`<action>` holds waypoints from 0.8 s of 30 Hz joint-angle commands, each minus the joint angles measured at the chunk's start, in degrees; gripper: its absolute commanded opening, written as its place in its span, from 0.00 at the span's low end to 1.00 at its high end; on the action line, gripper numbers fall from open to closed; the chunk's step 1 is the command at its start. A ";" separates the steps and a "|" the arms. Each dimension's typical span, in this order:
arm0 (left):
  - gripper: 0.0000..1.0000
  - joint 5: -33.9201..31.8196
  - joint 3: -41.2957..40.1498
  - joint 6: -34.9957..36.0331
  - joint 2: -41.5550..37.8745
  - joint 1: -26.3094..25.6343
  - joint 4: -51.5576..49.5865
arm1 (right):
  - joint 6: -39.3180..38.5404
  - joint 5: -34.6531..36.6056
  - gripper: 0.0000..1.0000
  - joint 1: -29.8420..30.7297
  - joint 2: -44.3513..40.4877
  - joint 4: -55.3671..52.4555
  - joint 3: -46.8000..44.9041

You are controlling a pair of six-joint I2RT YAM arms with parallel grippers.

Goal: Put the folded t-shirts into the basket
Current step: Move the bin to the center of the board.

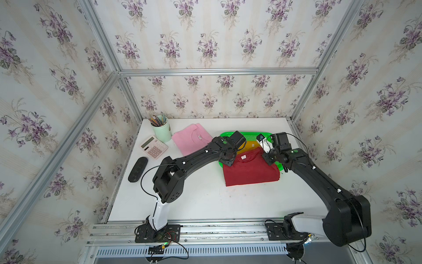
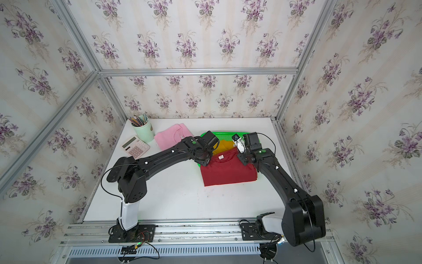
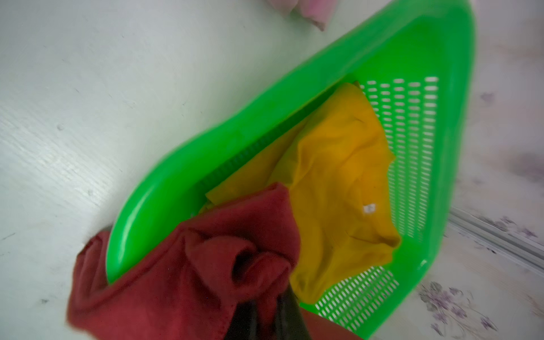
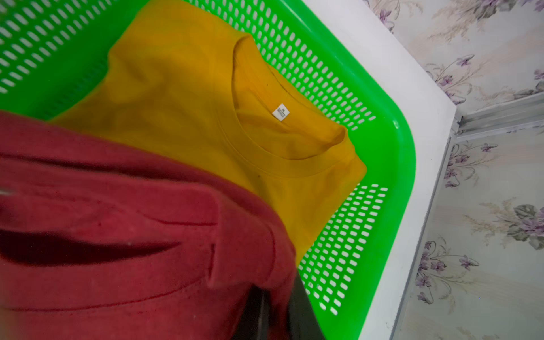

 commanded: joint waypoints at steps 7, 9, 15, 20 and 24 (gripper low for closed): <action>0.00 -1.88 -6.40 -3.23 -0.10 1.21 -7.14 | -0.90 -7.45 0.00 0.33 2.89 -0.60 -0.35; 0.00 -3.22 -7.62 -3.39 -1.34 1.26 -8.76 | -0.81 -9.45 0.00 1.21 3.40 -3.38 0.13; 0.00 -3.34 -17.65 -2.76 -8.72 1.26 -11.59 | 1.83 -9.39 0.00 11.40 3.06 -7.84 -3.08; 0.00 -4.73 -27.94 -2.74 -19.97 1.24 -10.95 | 4.79 -13.03 0.00 18.95 -0.46 -10.89 -2.41; 0.00 -8.22 -24.67 0.91 -27.64 0.05 -12.50 | 5.47 -17.44 0.00 21.08 -5.71 -14.79 2.80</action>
